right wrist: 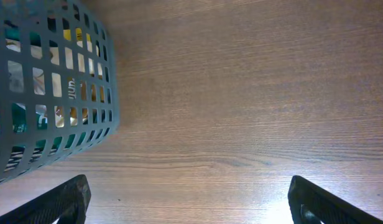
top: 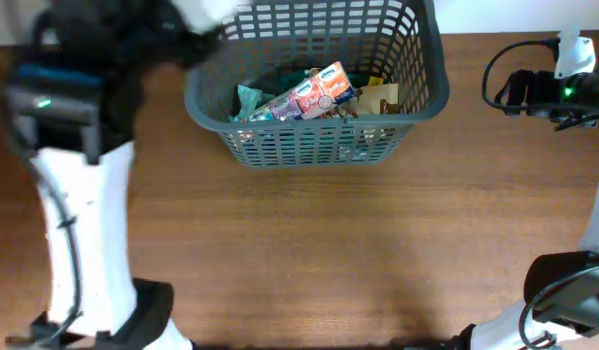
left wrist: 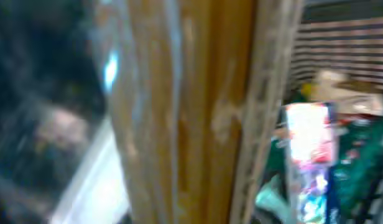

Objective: Pack container
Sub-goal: 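Place the pasta package into the basket with the left gripper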

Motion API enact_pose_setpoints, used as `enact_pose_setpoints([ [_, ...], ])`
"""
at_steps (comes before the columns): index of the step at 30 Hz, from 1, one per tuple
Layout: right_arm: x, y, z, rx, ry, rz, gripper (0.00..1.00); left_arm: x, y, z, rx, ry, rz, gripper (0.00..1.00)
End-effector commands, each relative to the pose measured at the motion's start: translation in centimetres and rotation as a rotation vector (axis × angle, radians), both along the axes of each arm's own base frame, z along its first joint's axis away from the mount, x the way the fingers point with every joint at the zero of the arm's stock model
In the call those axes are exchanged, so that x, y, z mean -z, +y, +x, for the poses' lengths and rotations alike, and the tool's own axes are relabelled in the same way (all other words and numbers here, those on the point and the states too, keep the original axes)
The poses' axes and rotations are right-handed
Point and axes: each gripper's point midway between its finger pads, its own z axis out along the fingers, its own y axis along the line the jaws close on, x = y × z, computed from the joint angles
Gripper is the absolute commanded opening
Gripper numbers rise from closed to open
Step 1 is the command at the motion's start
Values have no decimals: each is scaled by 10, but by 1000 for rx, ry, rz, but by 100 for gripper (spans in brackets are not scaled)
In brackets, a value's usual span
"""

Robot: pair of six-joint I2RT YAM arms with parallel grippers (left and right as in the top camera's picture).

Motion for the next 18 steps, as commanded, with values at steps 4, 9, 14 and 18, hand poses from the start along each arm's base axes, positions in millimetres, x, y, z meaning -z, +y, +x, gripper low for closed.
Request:
enact_pose_setpoints([
  [4, -5, 1, -2, -2, -14, 6, 99, 100, -83, 45, 257, 81, 249, 2],
  [9, -5, 1, -2, -2, -14, 6, 99, 191, -90, 87, 213, 235, 354, 2],
  [14, -5, 1, -2, -2, -14, 6, 99, 257, -86, 108, 150, 360, 404, 10],
  [18, -5, 1, -2, -2, -14, 6, 99, 270, -85, 111, 132, 390, 401, 50],
])
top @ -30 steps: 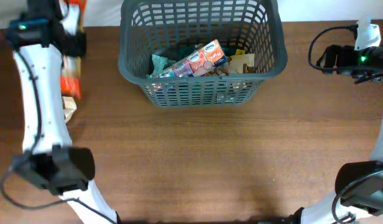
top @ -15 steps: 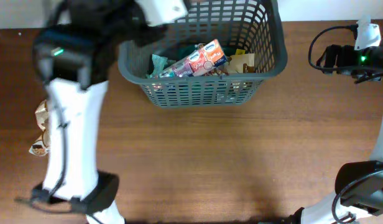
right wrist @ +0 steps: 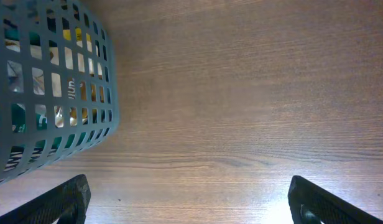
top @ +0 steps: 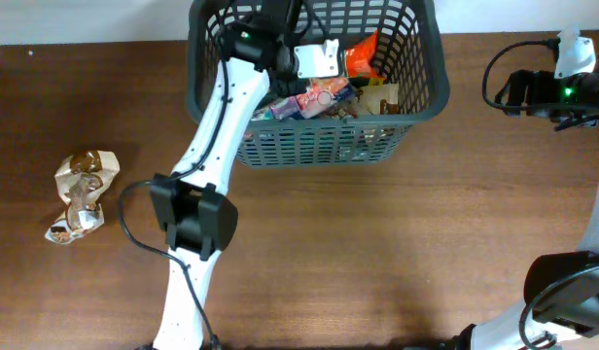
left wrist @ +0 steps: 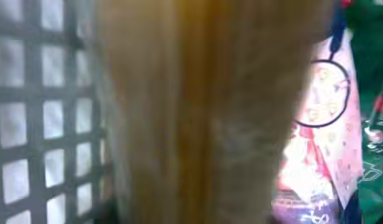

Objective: Pack container
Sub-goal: 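Place the pasta package into the basket with the left gripper, then grasp the clear-and-brown snack bag on the left with the left gripper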

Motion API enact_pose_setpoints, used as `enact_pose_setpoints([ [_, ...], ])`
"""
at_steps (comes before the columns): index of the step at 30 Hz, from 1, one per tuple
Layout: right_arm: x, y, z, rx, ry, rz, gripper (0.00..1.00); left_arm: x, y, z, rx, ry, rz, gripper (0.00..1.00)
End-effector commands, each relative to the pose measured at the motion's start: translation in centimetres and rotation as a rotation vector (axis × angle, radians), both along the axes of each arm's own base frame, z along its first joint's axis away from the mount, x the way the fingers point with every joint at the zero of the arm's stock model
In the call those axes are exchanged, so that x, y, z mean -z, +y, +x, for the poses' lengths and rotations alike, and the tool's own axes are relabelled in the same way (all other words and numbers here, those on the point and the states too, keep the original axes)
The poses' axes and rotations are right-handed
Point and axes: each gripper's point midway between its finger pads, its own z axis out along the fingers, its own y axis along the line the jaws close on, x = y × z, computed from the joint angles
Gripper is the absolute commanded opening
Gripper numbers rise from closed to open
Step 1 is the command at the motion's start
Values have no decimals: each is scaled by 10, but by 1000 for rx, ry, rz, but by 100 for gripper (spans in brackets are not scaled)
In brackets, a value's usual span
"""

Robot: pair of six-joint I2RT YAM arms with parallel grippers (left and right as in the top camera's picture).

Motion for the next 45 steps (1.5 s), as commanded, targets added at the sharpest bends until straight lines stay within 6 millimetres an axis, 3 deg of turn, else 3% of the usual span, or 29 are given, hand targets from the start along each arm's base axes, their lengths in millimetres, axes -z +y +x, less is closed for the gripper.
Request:
enact_pose_setpoints([
  [1, -5, 1, -2, -1, -14, 7, 99, -37, 4, 3, -28, -80, -23, 56],
  [3, -5, 1, -2, -1, -14, 7, 99, -44, 9, 5, -99, -90, -35, 63],
  [6, -5, 1, -2, -1, -14, 7, 99, -76, 28, 11, -295, -157, -65, 80],
  [9, -5, 1, -2, -1, -14, 7, 99, -129, 57, 2, -409, -271, -50, 86],
  [12, -5, 1, -2, -1, -14, 7, 99, -184, 79, -21, -482, -351, -97, 87],
  [13, -5, 1, -2, -1, -14, 7, 99, -201, 88, -30, -503, -372, -120, 93],
  [15, -5, 1, -2, -1, -14, 7, 99, -236, 113, -53, -549, -415, -157, 94],
  [19, -5, 1, -2, -1, -14, 7, 99, -280, 170, -88, -681, -474, -226, 94],
  [22, -5, 1, -2, -1, -14, 7, 99, -291, 210, -112, -755, -478, -260, 94],
  [25, -5, 1, -2, -1, -14, 7, 99, -255, 266, -137, -926, -364, -209, 94],
  [27, -5, 1, -2, -1, -14, 7, 99, -205, 305, -146, -1076, -229, -202, 94],
  [28, -5, 1, -2, -1, -14, 7, 99, -191, 314, -148, -1118, -194, -200, 94],
  [33, -5, 1, -2, -1, -14, 7, 99, -68, 379, -175, -1414, 100, -139, 94],
  [37, -5, 1, -2, -1, -14, 7, 99, 6, 403, -195, -1520, 237, -104, 90],
  [41, -5, 1, -2, -1, -14, 7, 99, 61, 422, -216, -1654, 315, -46, 84],
  [45, -5, 1, -2, -1, -14, 7, 99, 83, 429, -219, -1691, 358, -8, 83],
])
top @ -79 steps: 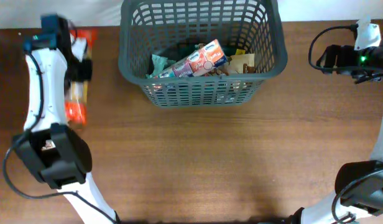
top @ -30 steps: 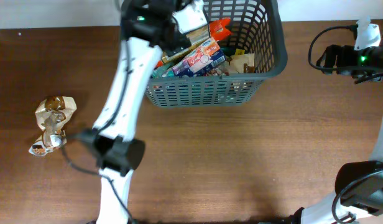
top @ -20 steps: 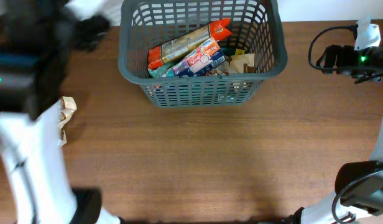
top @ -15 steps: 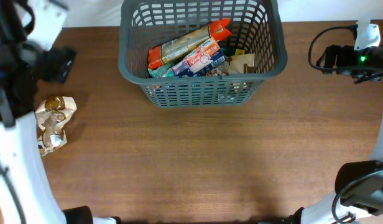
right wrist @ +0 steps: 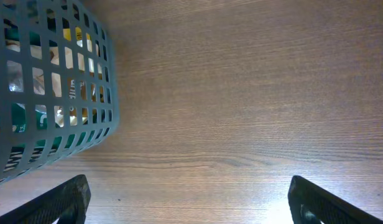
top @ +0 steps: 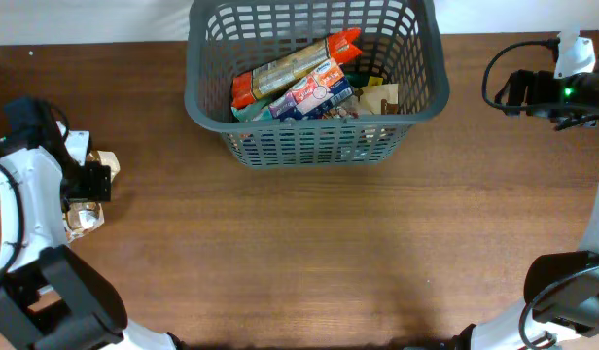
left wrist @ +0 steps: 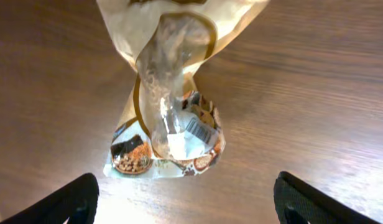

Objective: Pack container
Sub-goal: 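Grasp the clear-and-brown snack bag on the left with the left gripper, then lift the snack bag into the basket and open the left gripper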

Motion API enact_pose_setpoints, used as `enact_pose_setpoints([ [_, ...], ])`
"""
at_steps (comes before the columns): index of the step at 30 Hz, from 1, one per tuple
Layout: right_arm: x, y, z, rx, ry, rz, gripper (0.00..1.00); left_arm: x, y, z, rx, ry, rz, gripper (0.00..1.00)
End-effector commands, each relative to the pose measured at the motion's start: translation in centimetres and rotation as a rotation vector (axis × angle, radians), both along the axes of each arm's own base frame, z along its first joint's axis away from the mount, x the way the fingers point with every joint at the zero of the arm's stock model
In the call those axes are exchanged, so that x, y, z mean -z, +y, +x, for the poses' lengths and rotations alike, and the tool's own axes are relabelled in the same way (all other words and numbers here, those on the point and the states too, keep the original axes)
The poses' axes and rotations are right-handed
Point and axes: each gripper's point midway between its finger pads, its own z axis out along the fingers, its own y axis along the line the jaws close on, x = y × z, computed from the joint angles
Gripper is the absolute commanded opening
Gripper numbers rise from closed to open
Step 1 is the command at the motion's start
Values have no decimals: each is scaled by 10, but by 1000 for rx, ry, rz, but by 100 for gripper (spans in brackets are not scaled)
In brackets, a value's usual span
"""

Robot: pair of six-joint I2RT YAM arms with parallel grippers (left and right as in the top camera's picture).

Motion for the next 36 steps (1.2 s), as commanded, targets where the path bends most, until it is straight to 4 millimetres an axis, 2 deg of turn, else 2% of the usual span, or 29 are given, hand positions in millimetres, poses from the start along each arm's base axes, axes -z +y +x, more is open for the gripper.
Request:
enact_pose_setpoints([
  [1, -5, 1, -2, -2, -14, 6, 99, 25, 10, -2, -70, 47, 8, 83],
  [11, -5, 1, -2, -2, -14, 7, 99, 78, 33, 6, -175, 107, 61, 82],
  [16, -5, 1, -2, -2, -14, 6, 99, 101, 35, 9, -174, 126, 53, 82],
  [23, -5, 1, -2, -2, -14, 6, 99, 126, 32, 1, -172, 193, 26, 72],
  [24, -5, 1, -2, -2, -14, 6, 99, 127, 31, 1, -172, 196, 24, 66],
  [28, -5, 1, -2, -2, -14, 6, 99, 122, 32, 3, -171, 195, 24, 2],
  [30, -5, 1, -2, -2, -14, 6, 99, 113, 33, 9, -171, 182, 20, 2],
  [33, -5, 1, -2, -2, -14, 6, 99, 87, 37, 20, -167, 159, 28, 2],
  [36, -5, 1, -2, -2, -14, 6, 99, 41, 36, 49, -149, 62, 26, 2],
])
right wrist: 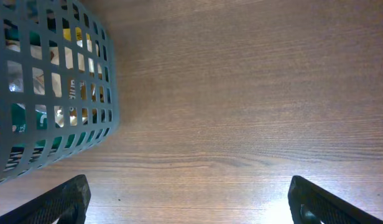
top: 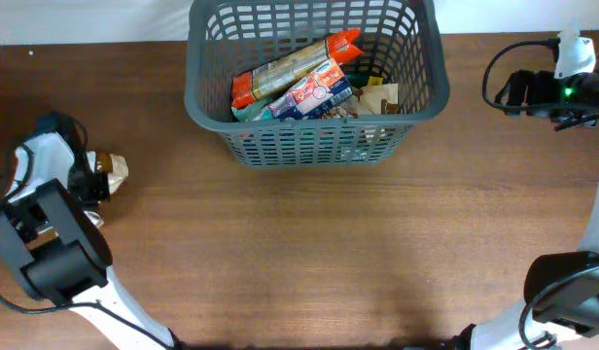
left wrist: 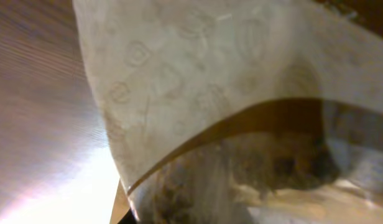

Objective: Pack container
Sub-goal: 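Lift the snack bag into the basket and open the left gripper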

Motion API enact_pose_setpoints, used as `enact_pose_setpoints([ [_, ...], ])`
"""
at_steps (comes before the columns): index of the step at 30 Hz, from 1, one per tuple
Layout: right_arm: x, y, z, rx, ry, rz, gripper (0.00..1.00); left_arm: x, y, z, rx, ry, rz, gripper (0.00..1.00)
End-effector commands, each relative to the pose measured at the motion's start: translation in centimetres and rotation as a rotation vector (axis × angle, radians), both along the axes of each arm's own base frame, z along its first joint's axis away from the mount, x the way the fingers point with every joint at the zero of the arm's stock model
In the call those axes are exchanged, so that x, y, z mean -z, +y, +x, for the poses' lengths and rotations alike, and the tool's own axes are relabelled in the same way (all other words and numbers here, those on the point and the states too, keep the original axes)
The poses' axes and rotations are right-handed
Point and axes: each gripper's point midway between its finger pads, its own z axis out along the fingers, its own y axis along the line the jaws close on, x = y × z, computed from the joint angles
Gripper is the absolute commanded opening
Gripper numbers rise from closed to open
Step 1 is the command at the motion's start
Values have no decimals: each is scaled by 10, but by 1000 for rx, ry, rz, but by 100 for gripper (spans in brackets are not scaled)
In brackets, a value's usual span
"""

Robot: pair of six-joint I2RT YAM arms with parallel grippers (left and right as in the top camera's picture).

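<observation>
A grey slotted basket (top: 309, 146) stands at the back middle, holding a long orange-ended packet (top: 290, 68), a pink-and-white packet (top: 314, 97) and other wrappers. A crumpled beige snack bag (top: 112, 170) lies at the table's left edge. My left gripper (top: 86, 180) is down on that bag. The bag (left wrist: 198, 93) fills the left wrist view, so the fingers are hidden. My right gripper (right wrist: 191, 208) stands open over bare wood to the right of the basket (right wrist: 48, 93), with nothing between its fingers.
The wooden table (top: 329, 253) stretches in front of the basket. The right arm's body and cables (top: 533, 87) sit at the back right corner. The left arm's base (top: 52, 248) stands close behind the snack bag.
My left gripper was a little above the snack bag with its fingers apart. Now it is right down on the bag, which fills its view. The right arm has not moved.
My left gripper held the long orange-ended packet near the basket. Then it was inside the basket with it, while the snack bag lay at the left. Later the packet lay in the basket and my left gripper stood open over the snack bag. Now it is down on the bag.
</observation>
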Motion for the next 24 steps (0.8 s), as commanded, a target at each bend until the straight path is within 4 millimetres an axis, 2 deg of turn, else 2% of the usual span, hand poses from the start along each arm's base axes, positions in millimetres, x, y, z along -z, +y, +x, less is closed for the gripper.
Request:
enact_pose_setpoints([
  [1, -5, 1, -2, -2, -14, 6, 99, -64, 2, 48, 21, -181, 21, 2],
  [6, -5, 1, -2, -2, -14, 6, 99, -184, -18, 101, 107, -463, 82, 2],
  [7, -5, 1, -2, -2, -14, 6, 99, -225, -30, 113, 164, -552, 117, 2],
  [8, -5, 1, -2, -2, -14, 6, 99, -247, -38, 118, 203, -601, 138, 2],
  [9, -5, 1, -2, -2, -14, 6, 99, -300, -64, 129, 322, -714, 179, 2],
  [11, -5, 1, -2, -2, -14, 6, 99, -342, -99, 137, 482, -811, 191, 2],
  [12, -5, 1, -2, -2, -14, 6, 99, -371, -129, 141, 619, -879, 198, 2],
  [13, -5, 1, -2, -2, -14, 6, 99, -388, -150, 142, 717, -918, 206, 2],
  [15, -5, 1, -2, -2, -14, 6, 99, -423, -206, 142, 986, -991, 240, 2],
  [17, -5, 1, -2, -2, -14, 6, 99, -438, -259, 139, 1229, -1015, 265, 2],
  [19, -5, 1, -2, -2, -14, 6, 99, -439, -299, 136, 1383, -1021, 262, 2],
  [20, -5, 1, -2, -2, -14, 6, 99, -434, -323, 135, 1458, -1022, 234, 2],
  [22, -5, 1, -2, -2, -14, 6, 99, -424, -356, 134, 1535, -1025, 168, 2],
  [24, -5, 1, -2, -2, -14, 6, 99, -403, -388, 139, 1610, -997, 107, 2],
])
